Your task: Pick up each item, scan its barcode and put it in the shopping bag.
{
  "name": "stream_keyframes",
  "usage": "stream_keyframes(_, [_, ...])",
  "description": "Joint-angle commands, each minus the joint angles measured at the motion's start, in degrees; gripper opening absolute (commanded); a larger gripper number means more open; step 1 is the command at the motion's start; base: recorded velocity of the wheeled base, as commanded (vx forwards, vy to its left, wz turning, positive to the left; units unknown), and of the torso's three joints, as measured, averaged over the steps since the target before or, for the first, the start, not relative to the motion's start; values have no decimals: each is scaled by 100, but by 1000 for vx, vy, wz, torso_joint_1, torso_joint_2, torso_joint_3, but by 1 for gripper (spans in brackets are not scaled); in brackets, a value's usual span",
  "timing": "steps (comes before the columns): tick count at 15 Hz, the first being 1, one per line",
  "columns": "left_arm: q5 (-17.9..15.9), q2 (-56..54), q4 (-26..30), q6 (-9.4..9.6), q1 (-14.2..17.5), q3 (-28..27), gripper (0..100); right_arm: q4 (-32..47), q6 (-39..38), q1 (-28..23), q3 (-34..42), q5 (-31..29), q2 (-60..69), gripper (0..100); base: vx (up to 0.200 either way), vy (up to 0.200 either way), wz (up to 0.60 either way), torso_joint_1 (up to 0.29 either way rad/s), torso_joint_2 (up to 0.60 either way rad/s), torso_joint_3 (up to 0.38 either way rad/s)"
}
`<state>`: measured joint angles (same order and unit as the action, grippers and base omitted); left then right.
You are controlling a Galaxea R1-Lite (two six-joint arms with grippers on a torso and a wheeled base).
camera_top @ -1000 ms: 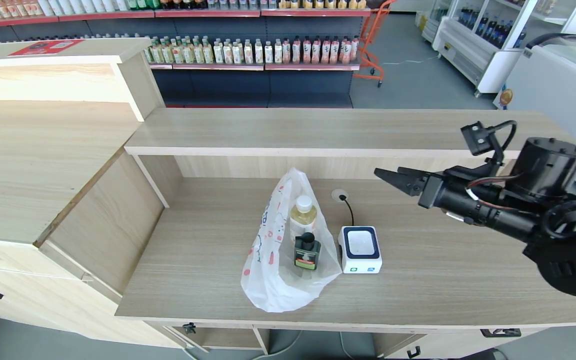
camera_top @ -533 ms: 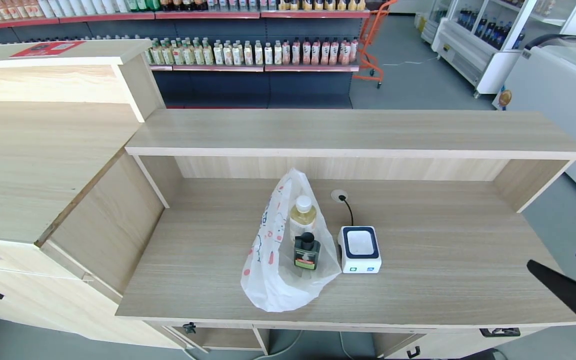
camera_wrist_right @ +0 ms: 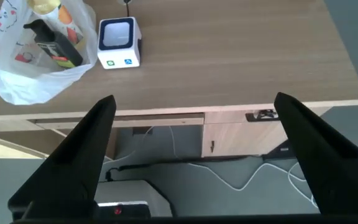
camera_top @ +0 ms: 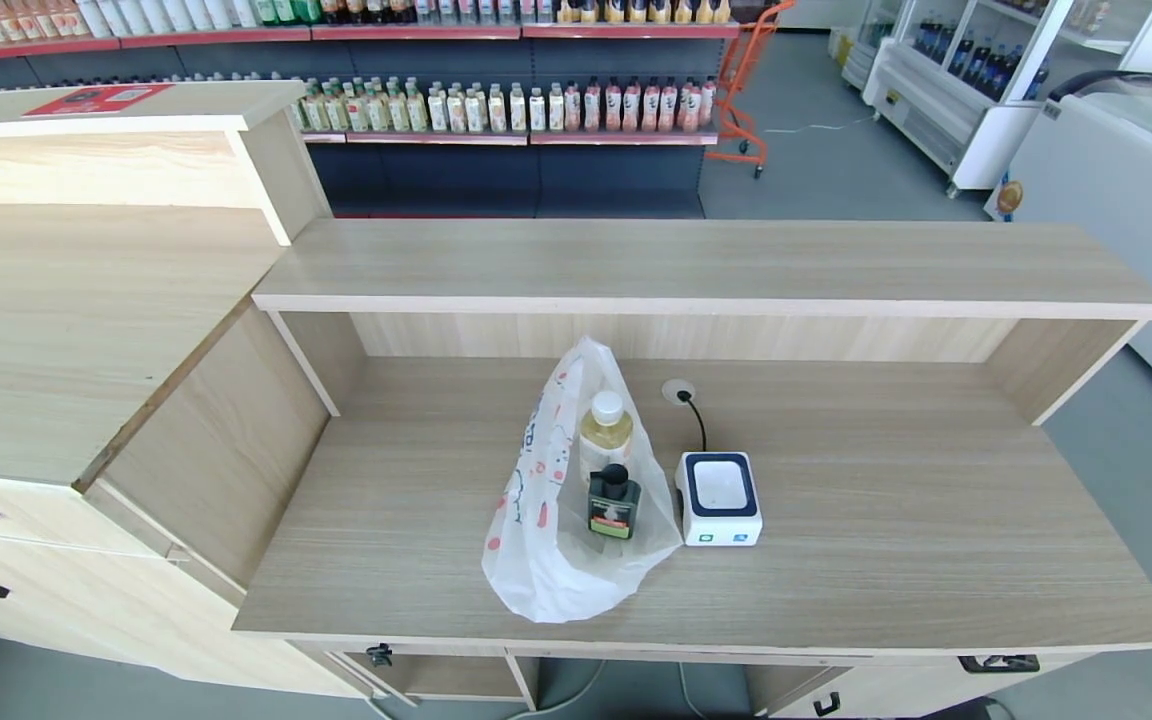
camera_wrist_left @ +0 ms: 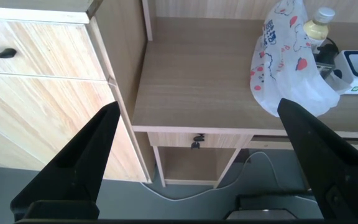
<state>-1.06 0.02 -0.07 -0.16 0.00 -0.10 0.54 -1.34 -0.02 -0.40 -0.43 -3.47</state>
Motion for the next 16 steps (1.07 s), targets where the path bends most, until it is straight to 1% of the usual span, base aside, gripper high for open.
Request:
stream_keyframes(1, [1,-2,-1,-2,0,1,100,-10,11,-6,23,-1,347,100,0,0,0,0,0,0])
stream_keyframes(2, [1,-2,-1,-2,0,1,100,-10,-24,-6,23,-1,347,0,0,0,0,0,0,0])
stream_keyframes(11, [1,-2,-1,-2,0,1,100,-1,2,-6,23,8,347,0,0,0,0,0,0,0])
stream_keyframes(13, [9,-2,-1,-72,0,1,100,-1,2,-6,23,-1,347,0,0,0,0,0,0,0])
stream_keyframes(14, [1,-2,-1,7,0,1,100,-1,-7,-6,23,8,347,0,0,0,0,0,0,0])
stream_keyframes(16, [1,-2,-1,42,0,1,100,-1,11,-6,23,8,347,0,0,-200,0,5,5,7])
